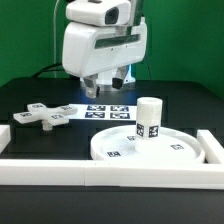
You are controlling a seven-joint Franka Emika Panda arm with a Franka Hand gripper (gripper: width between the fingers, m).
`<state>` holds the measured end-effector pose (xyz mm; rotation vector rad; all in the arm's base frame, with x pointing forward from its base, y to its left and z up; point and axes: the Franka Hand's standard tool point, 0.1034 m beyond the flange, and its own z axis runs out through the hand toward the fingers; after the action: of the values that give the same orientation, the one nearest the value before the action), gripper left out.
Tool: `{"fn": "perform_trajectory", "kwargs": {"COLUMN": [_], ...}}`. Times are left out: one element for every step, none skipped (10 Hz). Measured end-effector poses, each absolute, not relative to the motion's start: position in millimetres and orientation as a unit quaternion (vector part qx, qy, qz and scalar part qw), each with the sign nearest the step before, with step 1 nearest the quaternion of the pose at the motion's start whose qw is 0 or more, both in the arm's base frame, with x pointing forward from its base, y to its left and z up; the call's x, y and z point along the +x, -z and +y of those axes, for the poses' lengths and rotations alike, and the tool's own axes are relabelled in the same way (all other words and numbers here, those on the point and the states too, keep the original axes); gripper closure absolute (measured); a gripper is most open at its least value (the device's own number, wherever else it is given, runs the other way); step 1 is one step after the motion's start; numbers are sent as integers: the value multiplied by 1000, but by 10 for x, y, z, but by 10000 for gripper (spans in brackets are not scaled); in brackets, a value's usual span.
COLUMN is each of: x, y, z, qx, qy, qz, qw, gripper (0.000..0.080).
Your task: Assemble round table
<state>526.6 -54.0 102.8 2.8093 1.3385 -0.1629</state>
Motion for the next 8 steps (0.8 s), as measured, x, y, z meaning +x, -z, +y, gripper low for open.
{"fn": "perform_trajectory", "kwargs": {"x": [5215,5093,4990,4946,4945,4945,4944,4942], "y": [-1052,-1044,-1016,-993,-990,-988,-986,-983], "z": [-721,-920,-1061,-1145,-1145,-1143,-1142,-1142], "qx": [915,929,938,939,939,939,939,939], "qy": [45,43,45,48,48,48,48,49], "qz": [400,367,343,339,340,340,340,340], "qw": [7,-1,-8,-10,-10,-10,-10,-10], "gripper": [151,151,151,151,151,151,151,151]}}
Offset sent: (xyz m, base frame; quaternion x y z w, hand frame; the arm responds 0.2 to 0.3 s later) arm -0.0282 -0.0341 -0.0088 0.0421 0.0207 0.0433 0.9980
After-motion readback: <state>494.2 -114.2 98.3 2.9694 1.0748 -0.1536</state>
